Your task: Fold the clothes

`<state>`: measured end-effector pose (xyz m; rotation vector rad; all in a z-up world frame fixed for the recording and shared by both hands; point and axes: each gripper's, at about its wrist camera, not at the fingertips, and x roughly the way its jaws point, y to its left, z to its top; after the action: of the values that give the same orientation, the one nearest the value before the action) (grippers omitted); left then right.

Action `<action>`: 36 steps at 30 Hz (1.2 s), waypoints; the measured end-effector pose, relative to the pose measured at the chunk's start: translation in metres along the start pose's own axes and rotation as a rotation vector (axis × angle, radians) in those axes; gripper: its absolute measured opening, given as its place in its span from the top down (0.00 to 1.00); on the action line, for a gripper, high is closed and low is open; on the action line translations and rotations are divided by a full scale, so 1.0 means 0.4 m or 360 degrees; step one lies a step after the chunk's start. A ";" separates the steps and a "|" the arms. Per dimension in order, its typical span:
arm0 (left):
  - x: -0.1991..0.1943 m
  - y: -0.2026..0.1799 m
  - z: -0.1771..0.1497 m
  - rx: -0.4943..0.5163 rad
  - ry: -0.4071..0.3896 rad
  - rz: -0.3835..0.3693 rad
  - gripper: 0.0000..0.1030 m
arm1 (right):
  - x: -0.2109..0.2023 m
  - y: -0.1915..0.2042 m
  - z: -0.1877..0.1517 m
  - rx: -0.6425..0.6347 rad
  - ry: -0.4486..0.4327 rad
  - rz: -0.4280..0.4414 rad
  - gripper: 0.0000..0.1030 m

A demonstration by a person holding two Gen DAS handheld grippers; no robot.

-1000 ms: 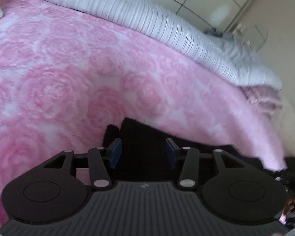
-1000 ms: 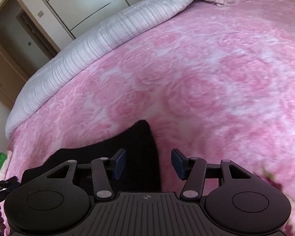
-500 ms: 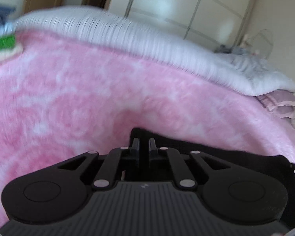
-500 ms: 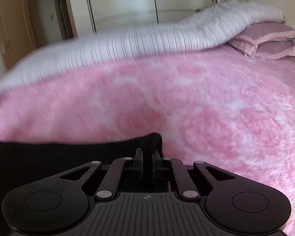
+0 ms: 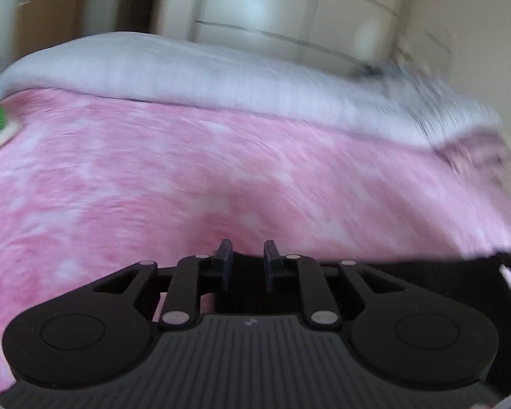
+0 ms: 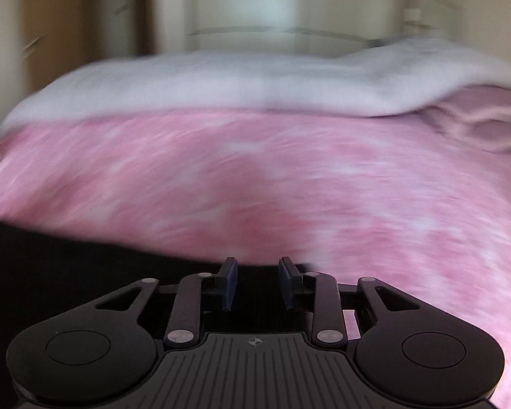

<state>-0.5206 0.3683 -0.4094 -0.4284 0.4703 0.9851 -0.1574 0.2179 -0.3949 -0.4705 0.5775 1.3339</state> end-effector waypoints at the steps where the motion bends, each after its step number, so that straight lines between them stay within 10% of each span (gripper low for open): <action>1: 0.016 -0.022 -0.004 0.0064 0.0017 -0.0004 0.86 | 0.018 0.022 -0.002 -0.0075 0.0036 0.0046 0.70; 6: 0.105 -0.037 -0.039 0.0154 0.0169 -0.0004 0.86 | 0.100 0.055 -0.041 -0.0335 0.0055 0.0021 0.70; 13: 0.124 -0.016 -0.031 0.0139 0.0186 0.0058 0.97 | 0.113 -0.053 -0.049 -0.0129 0.0056 -0.0071 0.70; 19: -0.032 -0.028 -0.037 0.0030 0.0177 0.0014 0.96 | -0.008 0.014 -0.042 -0.0174 0.0033 -0.0227 0.70; 26: -0.182 -0.119 -0.199 0.0093 0.0183 0.0017 0.90 | -0.194 0.168 -0.191 -0.0118 -0.0058 0.0124 0.70; 36: -0.268 -0.099 -0.261 -0.0034 0.0107 0.0213 0.97 | -0.251 0.085 -0.328 0.0009 -0.0067 -0.0192 0.57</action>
<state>-0.5557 0.2191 -0.4301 -0.4545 0.5551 1.1083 -0.2199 0.0657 -0.4321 -0.4644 0.5106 1.2241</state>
